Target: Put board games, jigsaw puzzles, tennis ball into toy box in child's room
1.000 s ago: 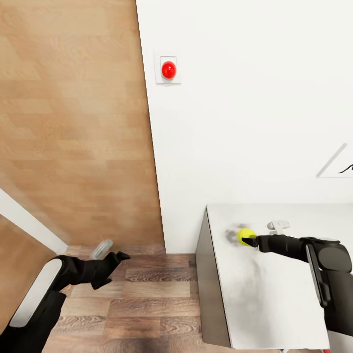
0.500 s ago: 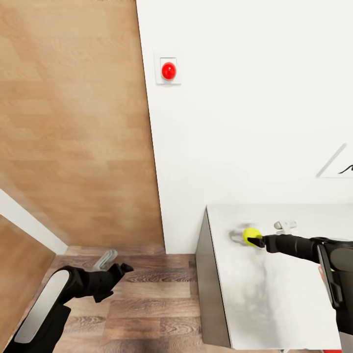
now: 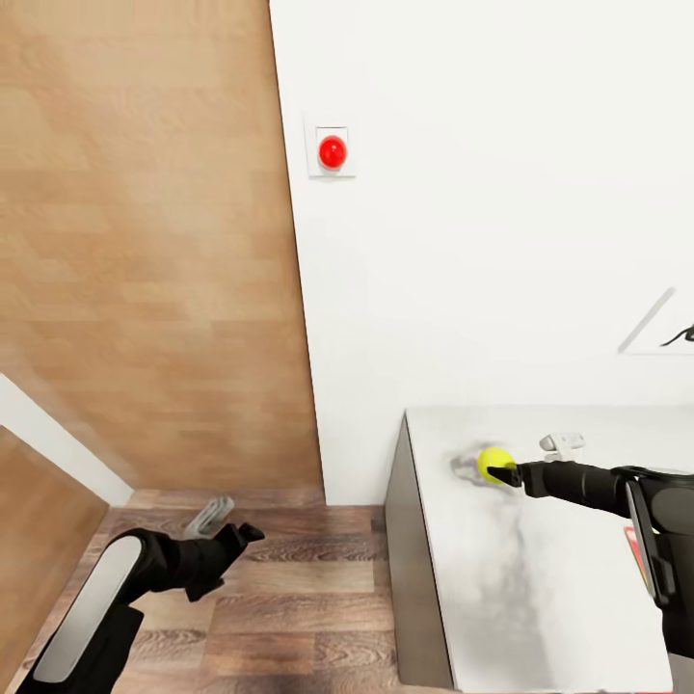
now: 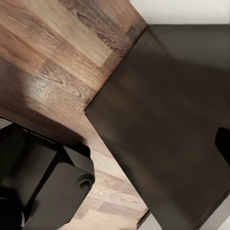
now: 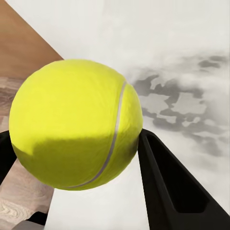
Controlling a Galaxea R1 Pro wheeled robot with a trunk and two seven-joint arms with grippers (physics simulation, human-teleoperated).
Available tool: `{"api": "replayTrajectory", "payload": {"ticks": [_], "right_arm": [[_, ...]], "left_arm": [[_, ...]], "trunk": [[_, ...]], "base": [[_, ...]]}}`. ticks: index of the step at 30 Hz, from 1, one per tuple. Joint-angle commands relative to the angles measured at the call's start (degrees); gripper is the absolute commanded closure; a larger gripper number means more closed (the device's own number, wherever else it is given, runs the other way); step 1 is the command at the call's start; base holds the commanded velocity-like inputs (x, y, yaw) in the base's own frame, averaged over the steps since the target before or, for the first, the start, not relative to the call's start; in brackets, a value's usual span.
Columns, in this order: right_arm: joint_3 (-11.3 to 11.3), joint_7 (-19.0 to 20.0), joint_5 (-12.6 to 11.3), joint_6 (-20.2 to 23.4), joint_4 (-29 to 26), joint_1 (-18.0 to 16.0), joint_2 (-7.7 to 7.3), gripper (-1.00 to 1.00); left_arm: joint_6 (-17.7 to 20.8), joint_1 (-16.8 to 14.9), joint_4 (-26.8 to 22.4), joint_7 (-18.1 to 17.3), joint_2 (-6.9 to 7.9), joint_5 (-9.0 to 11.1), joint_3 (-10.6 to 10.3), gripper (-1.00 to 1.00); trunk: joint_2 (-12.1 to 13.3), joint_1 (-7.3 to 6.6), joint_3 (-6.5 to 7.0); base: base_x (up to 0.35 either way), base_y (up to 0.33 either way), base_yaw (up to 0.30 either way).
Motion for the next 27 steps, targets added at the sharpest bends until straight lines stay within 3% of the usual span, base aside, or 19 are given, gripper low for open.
{"api": "replayTrajectory", "payload": {"ticks": [1, 7, 10, 18, 27], "right_arm": [[-0.06, 0.51, 0.37, 0.46, -0.05, -0.07, -0.01, 1.0], [-0.08, 0.53, 0.37, 0.46, -0.05, -0.06, -0.01, 1.0], [-0.07, 0.54, 0.37, 0.46, -0.07, -0.06, 0.01, 1.0], [-0.1, 0.55, 0.37, 0.46, -0.1, -0.11, -0.25, 1.0], [-1.1, 0.57, 0.37, 0.46, -0.13, -0.2, -0.52, 1.0]], "left_arm": [[0.07, 0.0, -0.06, 0.55, -0.01, -0.09, -0.05, -1.0], [0.08, 0.13, -0.13, 0.52, -0.16, -2.21, -0.36, -1.0], [-0.09, 0.17, -0.35, 0.5, -0.18, -3.3, -1.7, -1.0], [-0.44, 0.21, -0.63, 0.44, -0.18, -4.21, -3.78, -1.0], [-0.68, 0.22, -0.83, 0.41, -0.22, -4.48, -4.38, -1.0]], "trunk": [[-0.11, 0.04, -0.01], [-0.11, 0.04, 0.54], [-0.11, 0.04, 0.82], [-0.11, 0.04, 1.56], [-0.11, 0.04, 2.34]], "base": [[0.0, 0.0, 0.0], [0.0, 0.0, 0.0], [0.0, 0.0, 0.0], [0.0, 0.0, -0.024], [0.0, 0.0, -0.14]]}}
